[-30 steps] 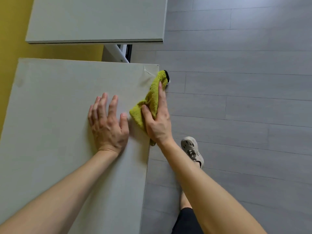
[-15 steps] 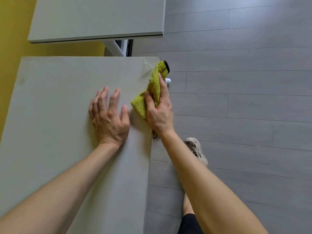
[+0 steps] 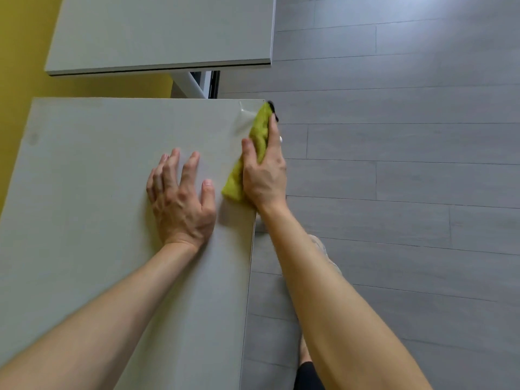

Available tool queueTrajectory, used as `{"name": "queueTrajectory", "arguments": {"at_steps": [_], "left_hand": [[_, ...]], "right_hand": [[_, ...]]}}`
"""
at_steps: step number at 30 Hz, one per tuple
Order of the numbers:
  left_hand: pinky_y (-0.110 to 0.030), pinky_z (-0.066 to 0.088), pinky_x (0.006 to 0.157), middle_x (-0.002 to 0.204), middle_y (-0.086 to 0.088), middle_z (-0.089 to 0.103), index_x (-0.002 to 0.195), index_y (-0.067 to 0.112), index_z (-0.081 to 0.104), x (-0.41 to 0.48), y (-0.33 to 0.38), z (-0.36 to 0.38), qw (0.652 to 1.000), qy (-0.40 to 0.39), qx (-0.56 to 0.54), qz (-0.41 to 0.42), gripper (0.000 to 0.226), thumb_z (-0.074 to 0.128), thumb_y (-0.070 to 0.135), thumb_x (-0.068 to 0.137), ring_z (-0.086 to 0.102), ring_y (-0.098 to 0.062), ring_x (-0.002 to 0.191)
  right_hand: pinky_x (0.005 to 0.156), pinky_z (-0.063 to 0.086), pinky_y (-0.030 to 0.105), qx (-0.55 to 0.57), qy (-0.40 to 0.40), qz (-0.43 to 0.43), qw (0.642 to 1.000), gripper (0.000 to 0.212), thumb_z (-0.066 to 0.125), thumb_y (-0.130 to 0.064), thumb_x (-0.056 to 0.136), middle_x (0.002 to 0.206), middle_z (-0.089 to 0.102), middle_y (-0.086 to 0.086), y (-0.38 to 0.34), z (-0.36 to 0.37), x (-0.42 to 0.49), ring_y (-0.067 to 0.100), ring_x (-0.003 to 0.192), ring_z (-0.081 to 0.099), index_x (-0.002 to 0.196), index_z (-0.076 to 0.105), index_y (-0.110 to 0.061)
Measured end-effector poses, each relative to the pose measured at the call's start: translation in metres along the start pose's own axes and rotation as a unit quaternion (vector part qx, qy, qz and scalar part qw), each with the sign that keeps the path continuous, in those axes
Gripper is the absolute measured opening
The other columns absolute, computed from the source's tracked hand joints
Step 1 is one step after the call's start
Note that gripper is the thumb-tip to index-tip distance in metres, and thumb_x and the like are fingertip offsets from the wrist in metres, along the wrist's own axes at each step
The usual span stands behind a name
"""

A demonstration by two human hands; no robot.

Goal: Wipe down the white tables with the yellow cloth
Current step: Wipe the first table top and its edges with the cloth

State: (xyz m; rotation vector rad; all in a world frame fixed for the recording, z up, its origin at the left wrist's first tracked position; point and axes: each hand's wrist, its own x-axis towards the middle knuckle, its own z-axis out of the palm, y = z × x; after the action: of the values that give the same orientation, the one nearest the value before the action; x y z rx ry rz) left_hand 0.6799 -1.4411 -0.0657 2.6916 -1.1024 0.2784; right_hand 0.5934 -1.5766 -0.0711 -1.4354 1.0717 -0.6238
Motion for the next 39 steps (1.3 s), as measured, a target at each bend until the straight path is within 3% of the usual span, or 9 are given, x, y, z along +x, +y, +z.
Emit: {"name": "queueTrajectory", "arguments": {"at_steps": [4,8,13,17,22,28,32,35,39], "left_hand": [[-0.055,0.026,0.129,0.165,-0.014,0.046,0.153,0.022,0.057,0.0,0.001,0.0,1.0,-0.006,-0.007,-0.003,0.059,0.051,0.042,0.098,0.038,-0.037,0.156],[-0.055,0.026,0.129,0.165,-0.014,0.046,0.153,0.022,0.057,0.001,0.0,0.001,1.0,-0.005,-0.005,-0.002,0.059,0.051,0.042,0.098,0.039,-0.038,0.155],[-0.055,0.028,0.128,0.164,-0.014,0.047,0.152,0.022,0.059,0.001,0.001,0.001,1.0,0.002,-0.009,-0.002,0.059,0.051,0.044,0.098,0.04,-0.037,0.154],[-0.055,0.028,0.128,0.163,-0.014,0.048,0.152,0.022,0.059,0.001,0.0,0.001,1.0,0.003,-0.006,-0.003,0.059,0.052,0.043,0.097,0.04,-0.038,0.154],[-0.054,0.026,0.129,0.164,-0.013,0.047,0.153,0.023,0.058,0.001,0.0,-0.002,1.0,-0.015,-0.023,-0.013,0.06,0.052,0.043,0.096,0.039,-0.036,0.155],[-0.054,0.028,0.128,0.164,-0.013,0.047,0.153,0.022,0.059,0.003,0.001,-0.006,0.999,-0.03,-0.031,-0.014,0.064,0.054,0.045,0.093,0.04,-0.037,0.154],[-0.054,0.026,0.128,0.163,-0.015,0.048,0.151,0.02,0.06,0.003,0.002,-0.009,0.998,-0.037,-0.044,-0.014,0.066,0.054,0.045,0.09,0.04,-0.038,0.154],[-0.058,0.028,0.126,0.154,-0.017,0.054,0.144,0.016,0.065,0.002,0.002,-0.011,0.997,-0.036,-0.063,-0.004,0.065,0.053,0.043,0.086,0.046,-0.039,0.147],[-0.065,0.032,0.122,0.141,-0.017,0.059,0.133,0.014,0.07,-0.001,-0.001,-0.017,0.993,-0.044,-0.107,0.023,0.054,0.055,0.037,0.086,0.053,-0.035,0.135]], "right_hand": [[0.114,0.026,0.005,0.016,-0.041,0.027,0.999,0.082,0.057,-0.049,0.104,0.174,0.028,-0.019,0.025,-0.012,-0.113,0.0,0.156,0.033,0.173,0.013,-0.041],[0.115,0.024,0.006,0.008,-0.061,0.044,0.997,0.081,0.055,-0.044,0.105,0.176,0.033,-0.003,0.02,-0.01,-0.087,0.012,0.156,0.035,0.174,0.016,-0.029],[0.128,0.021,0.033,-0.026,-0.032,-0.001,0.999,0.074,0.053,-0.029,0.114,0.18,0.022,0.005,-0.006,0.001,0.033,0.024,0.165,0.023,0.174,0.012,-0.018],[0.12,0.01,0.004,-0.015,-0.012,-0.043,0.999,0.073,0.056,-0.021,0.112,0.181,0.02,0.002,0.007,0.0,-0.029,0.016,0.165,0.018,0.174,0.017,-0.017],[0.128,0.008,0.012,-0.019,-0.057,-0.039,0.997,0.078,0.058,-0.017,0.109,0.181,0.013,-0.004,0.03,-0.012,-0.151,-0.002,0.165,0.004,0.174,0.014,-0.017],[0.105,0.001,-0.01,-0.041,-0.041,-0.044,0.997,0.077,0.059,-0.017,0.11,0.182,0.014,0.004,-0.001,-0.005,-0.025,0.01,0.165,0.01,0.174,0.015,-0.015],[0.128,0.011,0.016,-0.034,-0.03,-0.066,0.997,0.068,0.048,-0.036,0.113,0.182,0.012,-0.001,0.004,-0.003,-0.036,0.009,0.166,0.006,0.174,0.02,-0.024],[0.134,0.025,0.037,-0.008,-0.018,-0.079,0.997,0.06,0.048,-0.023,0.113,0.182,0.012,-0.002,0.027,-0.006,-0.123,0.007,0.167,0.012,0.17,0.031,-0.021],[0.128,0.035,0.043,0.0,-0.054,-0.028,0.998,0.08,0.053,-0.02,0.11,0.178,0.01,-0.025,0.045,-0.017,-0.224,0.014,0.164,0.027,0.172,0.006,-0.041]]}}
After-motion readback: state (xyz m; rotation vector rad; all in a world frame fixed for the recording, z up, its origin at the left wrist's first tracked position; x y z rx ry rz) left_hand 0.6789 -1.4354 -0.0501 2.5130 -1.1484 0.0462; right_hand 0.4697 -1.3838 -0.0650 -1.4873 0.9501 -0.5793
